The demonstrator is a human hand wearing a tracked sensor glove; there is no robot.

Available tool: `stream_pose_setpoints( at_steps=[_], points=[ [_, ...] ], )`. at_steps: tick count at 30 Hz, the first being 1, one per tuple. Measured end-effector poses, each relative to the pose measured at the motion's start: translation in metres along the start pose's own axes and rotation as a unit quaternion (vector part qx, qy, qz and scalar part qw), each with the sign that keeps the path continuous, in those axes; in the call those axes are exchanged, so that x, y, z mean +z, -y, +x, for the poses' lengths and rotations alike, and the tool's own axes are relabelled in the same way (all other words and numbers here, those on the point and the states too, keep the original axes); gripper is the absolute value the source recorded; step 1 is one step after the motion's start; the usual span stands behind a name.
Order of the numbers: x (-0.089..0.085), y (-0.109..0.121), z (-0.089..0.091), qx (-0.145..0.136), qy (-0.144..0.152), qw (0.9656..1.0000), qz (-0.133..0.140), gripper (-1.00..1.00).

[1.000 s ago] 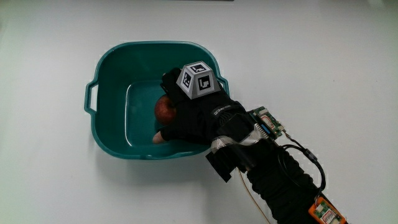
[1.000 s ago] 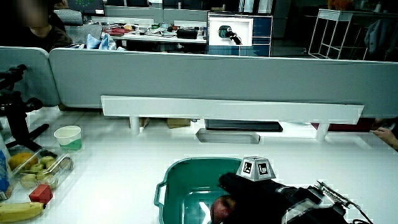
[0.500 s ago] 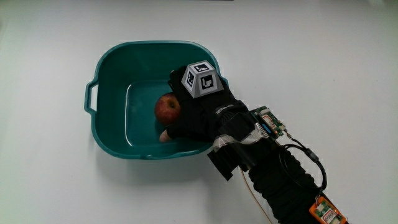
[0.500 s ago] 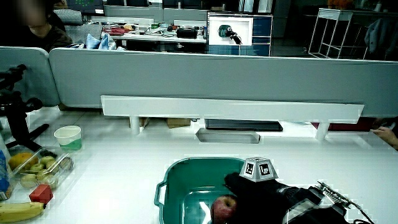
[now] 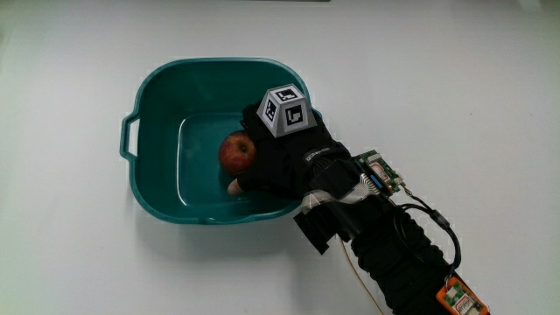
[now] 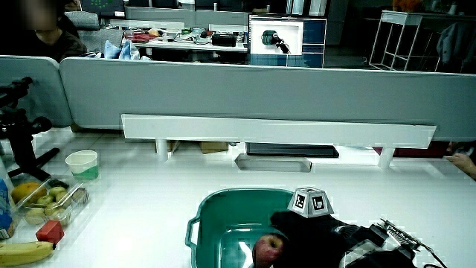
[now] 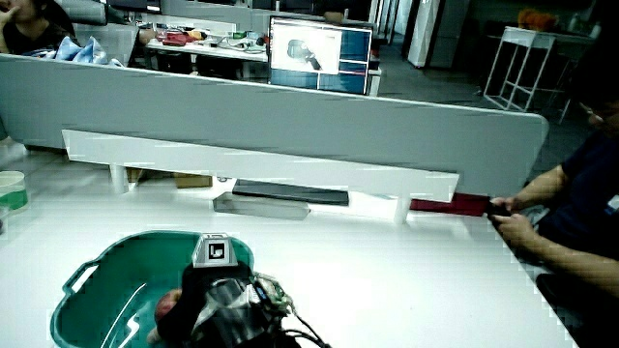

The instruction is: Pick apple from plate

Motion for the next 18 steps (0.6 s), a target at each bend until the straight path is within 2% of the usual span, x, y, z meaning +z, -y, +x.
stream_pose_setpoints(
  at_steps=[4,10,12,14,18],
  points=[
    [0.0007,0.0014,-0.0001,0.006,-0.006,0.9999,0.015,0.43],
    [0.0009,0.0001,0.0004,0.008,-0.006,0.9999,0.014,0.60],
    [0.0003,-0.0013,0.0005,0.012,-0.009,0.9999,0.005,0.66],
    [0.0010,0.0000,-0.0013,0.013,0.002,0.9998,0.013,0.71],
    [-0.0004,-0.0002,-0.0018,0.025,-0.001,0.9995,0.016,0.83]
  ],
)
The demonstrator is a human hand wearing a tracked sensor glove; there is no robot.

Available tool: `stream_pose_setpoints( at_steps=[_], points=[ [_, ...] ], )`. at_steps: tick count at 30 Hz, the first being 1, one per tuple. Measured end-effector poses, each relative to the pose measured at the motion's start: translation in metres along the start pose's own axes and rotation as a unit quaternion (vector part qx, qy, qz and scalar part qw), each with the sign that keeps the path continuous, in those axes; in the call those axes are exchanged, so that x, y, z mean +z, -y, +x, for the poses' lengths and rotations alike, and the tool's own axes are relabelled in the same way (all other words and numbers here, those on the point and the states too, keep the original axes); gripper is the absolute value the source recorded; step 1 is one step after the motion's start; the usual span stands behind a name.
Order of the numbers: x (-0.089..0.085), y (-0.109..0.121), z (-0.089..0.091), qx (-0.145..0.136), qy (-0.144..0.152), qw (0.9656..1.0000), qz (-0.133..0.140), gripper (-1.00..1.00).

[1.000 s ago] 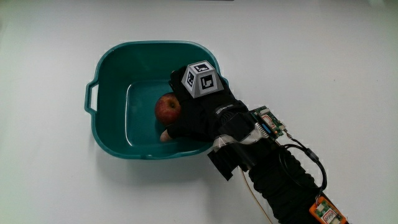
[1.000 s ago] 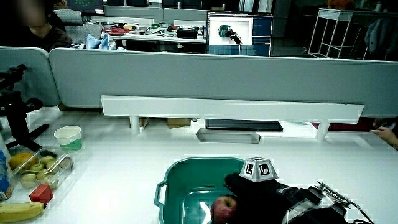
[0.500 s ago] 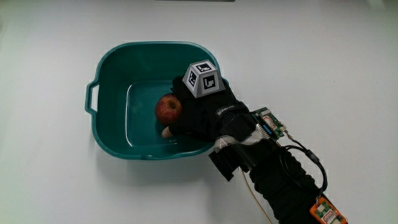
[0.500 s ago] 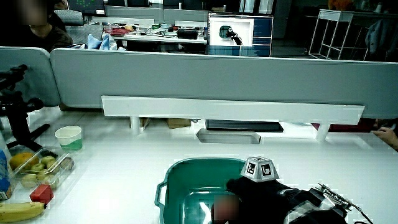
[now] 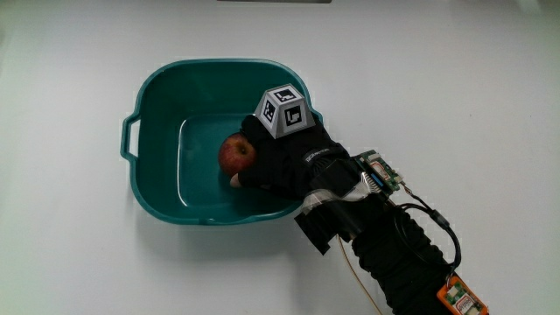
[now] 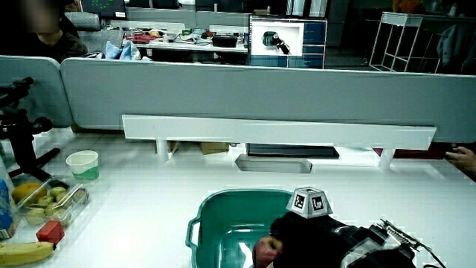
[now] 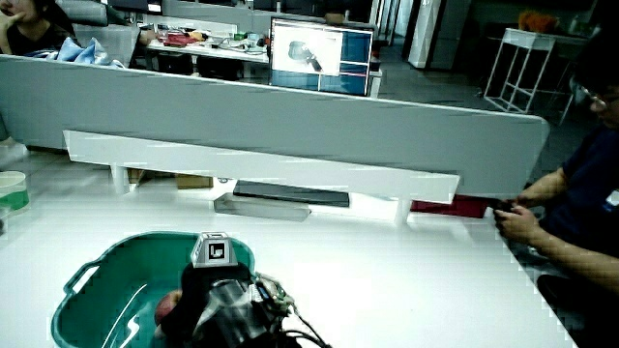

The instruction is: Pick apple from plate

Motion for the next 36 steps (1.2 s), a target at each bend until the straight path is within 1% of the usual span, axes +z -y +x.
stream_pose_setpoints(
  at_steps=[1,2,5,6,8,9,10,11,12,13,14,15,16,18,19,21,22,23,25,27,28,30,31,32,33,34,35,36],
  points=[
    [0.002,0.003,-0.002,0.009,0.003,0.9999,0.007,0.86],
    [0.001,0.002,-0.002,0.011,0.006,0.9999,0.008,0.89],
    [0.001,0.003,-0.003,0.013,0.008,0.9998,0.009,0.97],
    [0.001,0.003,-0.003,0.010,0.014,0.9997,0.016,1.00],
    [0.002,0.003,-0.005,0.012,0.020,0.9997,0.009,1.00],
    [0.004,0.004,-0.006,0.015,0.020,0.9996,0.016,1.00],
    [0.006,0.006,-0.007,0.021,0.018,0.9995,0.017,1.00],
    [0.007,0.007,-0.007,0.020,0.020,0.9994,0.020,1.00],
    [0.009,0.009,-0.008,0.025,0.020,0.9992,0.025,1.00],
    [0.010,0.011,-0.009,0.023,0.026,0.9989,0.030,1.00],
    [0.013,0.013,-0.010,0.030,0.022,0.9989,0.030,1.00],
    [0.016,0.016,-0.011,0.031,0.021,0.9986,0.036,1.00],
    [0.017,0.017,-0.011,0.036,0.018,0.9987,0.032,1.00],
    [0.025,0.025,-0.013,0.041,0.023,0.9979,0.045,1.00],
    [0.026,0.027,-0.013,0.041,0.021,0.9980,0.043,1.00],
    [0.033,0.036,-0.014,0.042,0.027,0.9973,0.055,1.00],
    [0.035,0.040,-0.014,0.047,0.022,0.9971,0.055,1.00],
    [0.039,0.045,-0.015,0.046,0.026,0.9966,0.064,1.00],
    [0.043,0.050,-0.013,0.051,0.020,0.9964,0.064,1.00],
    [0.048,0.059,-0.011,0.051,0.021,0.9959,0.072,1.00],
    [0.048,0.061,-0.009,0.050,0.021,0.9962,0.068,1.00],
    [0.052,0.069,-0.007,0.050,0.022,0.9957,0.075,1.00],
    [0.053,0.071,-0.005,0.050,0.024,0.9957,0.074,1.00],
    [0.057,0.076,-0.004,0.046,0.025,0.9951,0.084,1.00],
    [0.058,0.080,-0.002,0.050,0.022,0.9951,0.082,1.00],
    [0.060,0.084,0.000,0.049,0.019,0.9946,0.090,1.00],
    [0.059,0.085,0.003,0.054,0.014,0.9951,0.082,1.00],
    [0.060,0.088,0.006,0.045,0.023,0.9952,0.084,1.00]
  ],
)
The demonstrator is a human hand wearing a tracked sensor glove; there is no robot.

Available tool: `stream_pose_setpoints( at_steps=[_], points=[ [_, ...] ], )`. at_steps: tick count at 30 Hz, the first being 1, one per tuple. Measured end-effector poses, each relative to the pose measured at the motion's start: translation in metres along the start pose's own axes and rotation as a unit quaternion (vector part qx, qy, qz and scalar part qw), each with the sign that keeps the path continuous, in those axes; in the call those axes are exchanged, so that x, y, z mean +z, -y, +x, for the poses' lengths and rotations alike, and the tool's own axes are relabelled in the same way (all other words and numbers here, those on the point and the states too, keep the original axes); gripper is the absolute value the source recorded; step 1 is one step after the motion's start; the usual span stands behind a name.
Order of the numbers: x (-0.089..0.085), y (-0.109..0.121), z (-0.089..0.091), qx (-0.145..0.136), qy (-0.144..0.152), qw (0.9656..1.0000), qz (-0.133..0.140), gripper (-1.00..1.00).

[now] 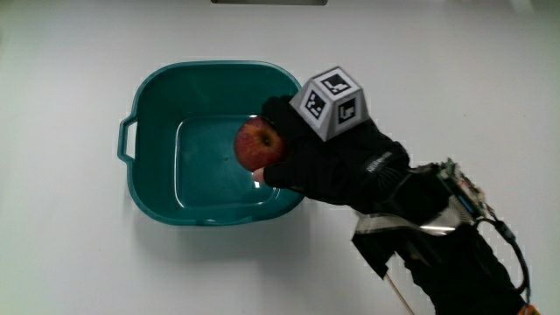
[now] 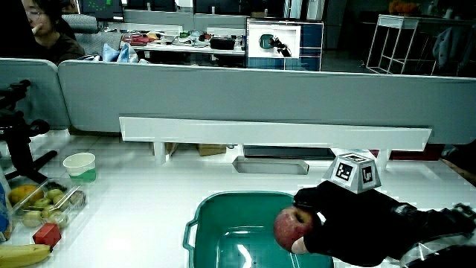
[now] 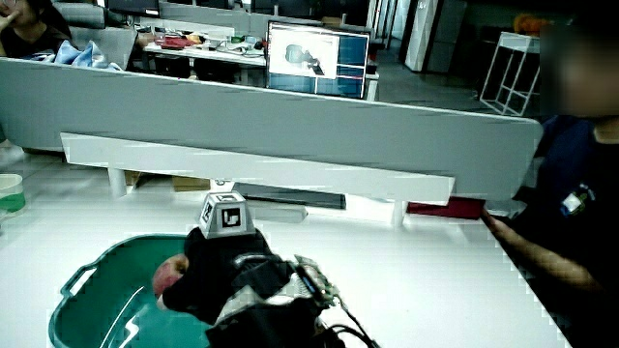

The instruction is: Pick apple from plate

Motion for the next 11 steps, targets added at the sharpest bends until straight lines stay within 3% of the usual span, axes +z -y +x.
stream_pose_setpoints(
  at_steps=[3,5,7,8,11],
  points=[
    [0.007,0.011,0.005,-0.003,-0.002,0.9999,0.014,1.00],
    [0.008,0.015,0.011,-0.012,0.003,0.9999,0.008,1.00],
    [0.014,0.023,0.014,-0.011,-0.016,0.9995,0.024,1.00],
    [0.012,0.024,0.019,-0.024,-0.002,0.9995,0.022,1.00],
    [0.016,0.032,0.025,-0.034,0.000,0.9990,0.028,1.00]
  ],
)
